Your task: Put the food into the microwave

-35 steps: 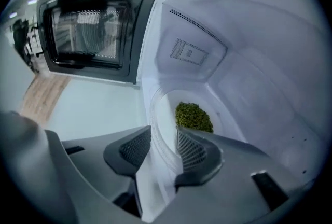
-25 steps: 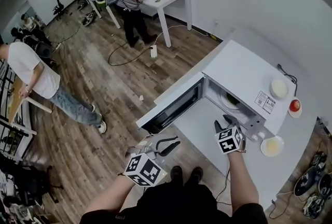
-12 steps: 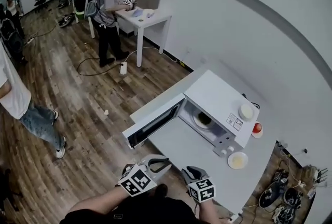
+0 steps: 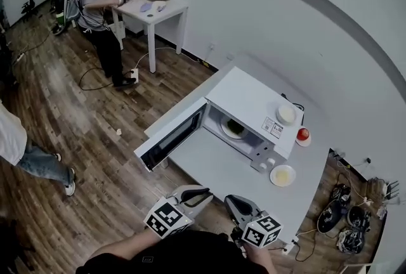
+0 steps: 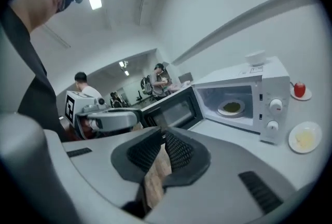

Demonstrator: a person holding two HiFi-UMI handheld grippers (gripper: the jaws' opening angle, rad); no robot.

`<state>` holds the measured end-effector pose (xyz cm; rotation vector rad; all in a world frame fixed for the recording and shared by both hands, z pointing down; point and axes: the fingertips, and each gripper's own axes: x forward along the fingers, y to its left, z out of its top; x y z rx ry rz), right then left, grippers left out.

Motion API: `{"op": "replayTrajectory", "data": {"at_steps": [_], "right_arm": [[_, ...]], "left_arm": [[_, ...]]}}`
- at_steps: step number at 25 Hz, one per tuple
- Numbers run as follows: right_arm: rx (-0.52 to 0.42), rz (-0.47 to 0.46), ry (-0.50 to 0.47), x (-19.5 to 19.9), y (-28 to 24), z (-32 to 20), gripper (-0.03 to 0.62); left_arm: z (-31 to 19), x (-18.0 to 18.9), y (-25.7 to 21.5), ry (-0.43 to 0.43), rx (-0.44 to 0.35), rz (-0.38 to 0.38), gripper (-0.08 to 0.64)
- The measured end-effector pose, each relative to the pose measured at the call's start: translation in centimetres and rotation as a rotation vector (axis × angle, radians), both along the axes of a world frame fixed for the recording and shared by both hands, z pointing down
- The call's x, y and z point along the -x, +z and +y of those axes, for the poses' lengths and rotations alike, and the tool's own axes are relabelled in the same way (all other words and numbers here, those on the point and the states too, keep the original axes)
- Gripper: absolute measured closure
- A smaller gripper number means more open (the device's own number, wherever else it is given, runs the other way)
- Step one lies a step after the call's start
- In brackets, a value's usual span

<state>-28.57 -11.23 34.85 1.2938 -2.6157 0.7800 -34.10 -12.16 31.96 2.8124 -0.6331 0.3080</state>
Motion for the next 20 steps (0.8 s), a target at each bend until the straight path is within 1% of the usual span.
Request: {"op": "replayTrajectory", "data": {"at_steps": [1, 2, 4, 6, 7, 9, 11, 13, 16, 18, 20], "right_arm": [[-0.013, -0.039, -0.015, -0.4, -0.7, 0.5, 0.556], [-0.027, -0.058, -0.030, -1.0, -1.2, 1.0, 0.558], [-0.059, -0.033, -0.054, -2.8, -1.7, 2.2, 0.558], [-0.086, 0.013, -0.056, -5.4, -1.9, 3.5, 0.560], [-0.095, 0.014, -0.052, -6.9, -2.0, 4.3, 0.561], [-0.114, -0.025, -0.038, -10.1, -2.5, 5.7, 0.563], [-0.133, -0.074, -0.027, -13.0, -2.9, 7.0, 0.569], [-0.152, -0.108, -0.030, -15.4, -3.5, 8.2, 0.573], [-0.179, -0.131, -0.044, -17.9, -4.3, 9.7, 0.577], [-0.192, -0.148, -0.037, -18.9, -4.8, 10.2, 0.577], [-0.216, -0.161, -0.015, -19.4, -5.5, 10.2, 0.577]], "left_arm": [[0.3, -1.0, -0.4, 0.001, -0.007, 0.001, 0.491], [0.6, -2.0, -0.7, 0.003, -0.017, -0.001, 0.491], [1.2, -4.4, -1.2, 0.006, -0.027, -0.009, 0.491], [1.8, -7.0, -1.6, 0.001, -0.033, -0.011, 0.491], [2.3, -8.4, -1.9, -0.002, -0.037, -0.008, 0.491], [3.4, -11.6, -2.5, -0.008, -0.051, 0.001, 0.491], [4.4, -14.7, -3.4, -0.013, -0.081, 0.011, 0.491], [5.4, -17.1, -4.6, -0.030, -0.111, 0.032, 0.492], [6.7, -18.7, -6.0, -0.063, -0.132, 0.065, 0.492], [7.4, -19.1, -6.3, -0.069, -0.143, 0.063, 0.494], [7.7, -19.1, -6.3, -0.063, -0.139, 0.060, 0.495]]}}
